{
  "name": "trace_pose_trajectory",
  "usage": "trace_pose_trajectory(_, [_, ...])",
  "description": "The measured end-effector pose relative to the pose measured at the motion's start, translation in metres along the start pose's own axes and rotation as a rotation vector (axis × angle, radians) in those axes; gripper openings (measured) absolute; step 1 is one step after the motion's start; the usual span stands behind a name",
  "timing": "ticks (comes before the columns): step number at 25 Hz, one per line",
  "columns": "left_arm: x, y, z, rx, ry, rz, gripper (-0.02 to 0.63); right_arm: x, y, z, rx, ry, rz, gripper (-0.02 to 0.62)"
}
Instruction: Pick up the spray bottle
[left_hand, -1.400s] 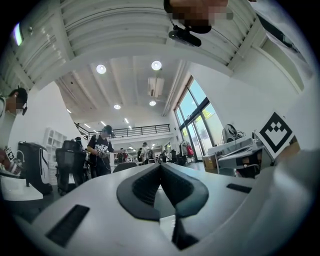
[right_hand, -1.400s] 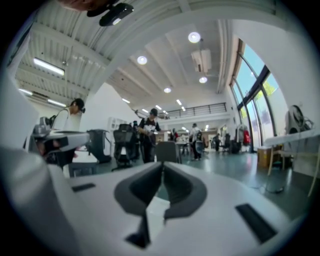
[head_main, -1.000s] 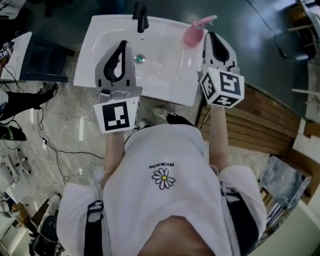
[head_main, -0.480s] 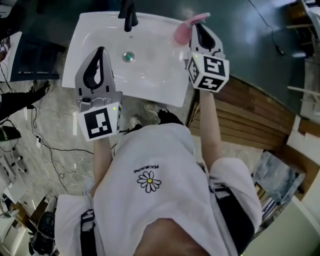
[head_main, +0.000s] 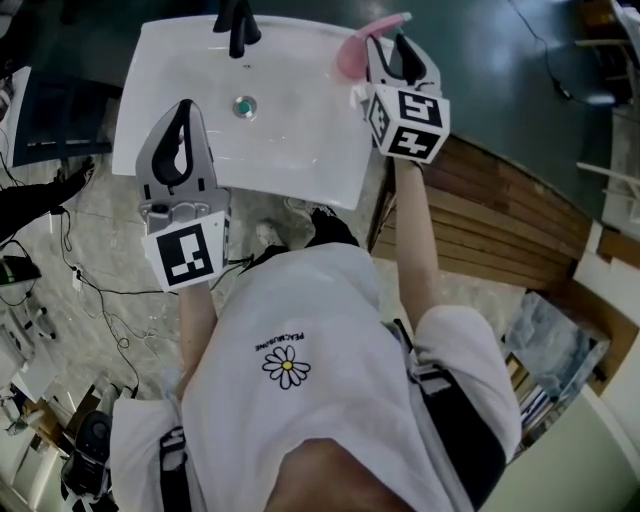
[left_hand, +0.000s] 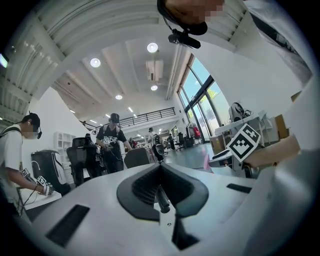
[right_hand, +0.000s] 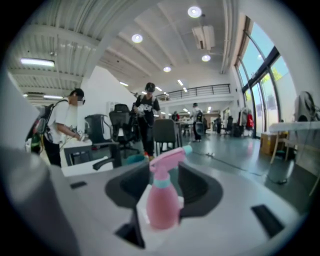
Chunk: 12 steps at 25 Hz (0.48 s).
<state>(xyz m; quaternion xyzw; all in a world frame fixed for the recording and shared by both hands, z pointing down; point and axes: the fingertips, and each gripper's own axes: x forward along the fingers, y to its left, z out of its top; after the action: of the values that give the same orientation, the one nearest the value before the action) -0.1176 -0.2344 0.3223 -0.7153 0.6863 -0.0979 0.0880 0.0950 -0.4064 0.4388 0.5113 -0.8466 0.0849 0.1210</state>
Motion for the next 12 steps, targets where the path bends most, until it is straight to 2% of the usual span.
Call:
trace_pose_trajectory(6, [0.000, -0.005, -0.007, -0.005, 0.025, 0.004, 0.020, 0.006, 0.002, -0.010, 0.004, 0.025, 0.058, 0.209])
trace_pose_trajectory(12, [0.001, -0.013, -0.011, 0.006, 0.039, -0.001, 0.020, 0.014, 0.011, -0.026, -0.056, 0.077, 0.104, 0.229])
